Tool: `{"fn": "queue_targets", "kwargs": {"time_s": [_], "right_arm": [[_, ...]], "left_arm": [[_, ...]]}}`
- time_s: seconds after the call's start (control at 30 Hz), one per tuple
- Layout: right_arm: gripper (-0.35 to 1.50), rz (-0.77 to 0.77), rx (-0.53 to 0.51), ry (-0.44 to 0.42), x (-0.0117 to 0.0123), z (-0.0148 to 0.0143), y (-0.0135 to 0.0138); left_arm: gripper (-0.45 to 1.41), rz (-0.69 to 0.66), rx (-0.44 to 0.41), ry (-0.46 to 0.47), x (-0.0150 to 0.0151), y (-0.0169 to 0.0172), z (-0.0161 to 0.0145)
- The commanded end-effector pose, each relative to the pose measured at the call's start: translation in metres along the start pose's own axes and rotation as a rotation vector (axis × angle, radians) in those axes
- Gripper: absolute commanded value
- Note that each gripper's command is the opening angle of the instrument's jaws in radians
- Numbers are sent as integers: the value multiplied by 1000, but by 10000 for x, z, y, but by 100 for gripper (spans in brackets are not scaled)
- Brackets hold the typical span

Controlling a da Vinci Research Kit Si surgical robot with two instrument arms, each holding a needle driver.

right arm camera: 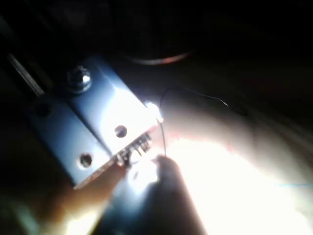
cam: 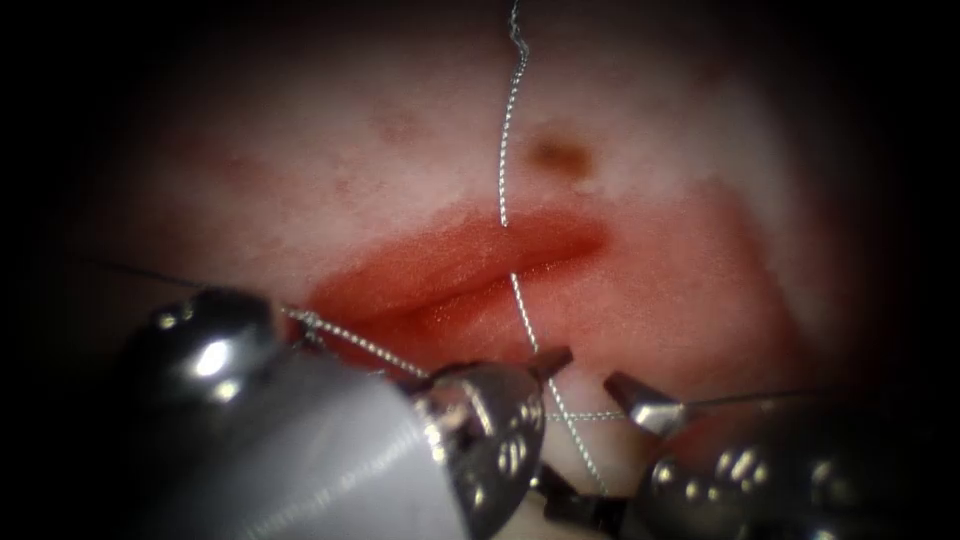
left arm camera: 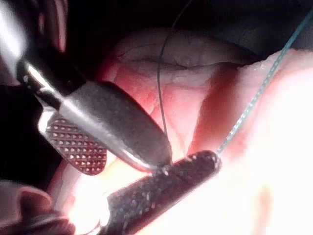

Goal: Wound Closure
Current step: Use the left tool to pull the needle into frame.

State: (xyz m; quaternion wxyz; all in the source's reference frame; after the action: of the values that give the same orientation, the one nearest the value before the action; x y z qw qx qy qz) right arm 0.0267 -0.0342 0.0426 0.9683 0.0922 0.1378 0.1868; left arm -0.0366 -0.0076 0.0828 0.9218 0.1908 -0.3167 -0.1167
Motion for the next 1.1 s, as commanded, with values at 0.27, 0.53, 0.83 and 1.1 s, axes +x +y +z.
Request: {"fn": "queue_targets", "kwargs": {"time_s": [0.27,0.53,0.83,1.1], "right_arm": [[108,-1,-2,8,14,-1,1],[109,1,-4,8,15,2,-1],[116,0,-3,9,15,1,-1],[120,1,-4,8,15,1,-2]], "left_arm": [[58,-29,133,-38,22,25,-138],[66,100,-39,134,76,92,-182],[21,155,118,186,137,84,-135],[-45,107,127,206,136,80,-117]]}}
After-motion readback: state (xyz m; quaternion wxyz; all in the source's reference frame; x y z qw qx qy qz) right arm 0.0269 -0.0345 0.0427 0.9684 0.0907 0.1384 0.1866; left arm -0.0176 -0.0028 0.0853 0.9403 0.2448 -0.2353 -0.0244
